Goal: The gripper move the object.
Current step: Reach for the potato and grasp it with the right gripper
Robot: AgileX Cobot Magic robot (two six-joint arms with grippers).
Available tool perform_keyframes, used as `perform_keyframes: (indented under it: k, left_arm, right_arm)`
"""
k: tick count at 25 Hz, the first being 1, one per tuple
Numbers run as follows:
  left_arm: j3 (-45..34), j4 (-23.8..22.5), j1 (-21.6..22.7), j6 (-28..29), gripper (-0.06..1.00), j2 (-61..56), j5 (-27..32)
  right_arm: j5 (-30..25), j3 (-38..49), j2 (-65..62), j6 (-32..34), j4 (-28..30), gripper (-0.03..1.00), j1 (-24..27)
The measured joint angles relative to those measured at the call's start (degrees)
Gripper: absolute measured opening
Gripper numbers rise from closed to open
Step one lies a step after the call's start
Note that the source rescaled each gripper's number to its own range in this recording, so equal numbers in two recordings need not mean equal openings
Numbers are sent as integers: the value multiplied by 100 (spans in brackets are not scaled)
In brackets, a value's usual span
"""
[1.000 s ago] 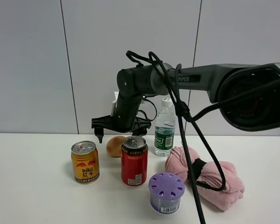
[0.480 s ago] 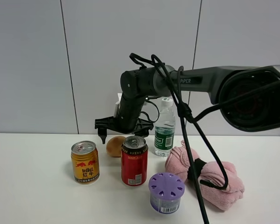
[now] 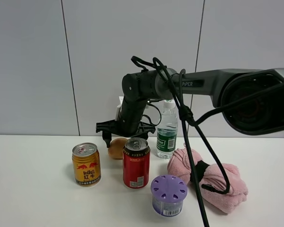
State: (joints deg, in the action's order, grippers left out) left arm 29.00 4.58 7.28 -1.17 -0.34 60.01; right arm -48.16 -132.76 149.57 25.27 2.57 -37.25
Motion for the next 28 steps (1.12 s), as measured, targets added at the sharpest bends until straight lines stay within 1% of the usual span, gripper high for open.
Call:
perform_keyframes:
  k: [1,6,7,12,17,21,24,28]
  left_arm:
    - [0,0,0,0,100,0,0]
    - [0,0,0,0,100,0,0]
    - [0,0,0,0,100,0,0]
    - [0,0,0,0,100,0,0]
    - [0,0,0,0,100,0,0]
    - [0,0,0,0,100,0,0]
    - [0,0,0,0,100,0,0]
    - [0,0,0,0,100,0,0]
  right_arm:
    - [0,0,0,-21,0,64,0]
    - [-4,0,0,-125,0,59,0]
    - [-4,0,0,-131,0,56,0]
    - [-18,0,0,-201,0,33,0]
    - [-18,0,0,-275,0,18,0]
    - [-18,0,0,-532,-57,6,0]
    - [-18,0,0,-684,-172,2,0]
    - [-22,-10,0,-954,-396,1,6]
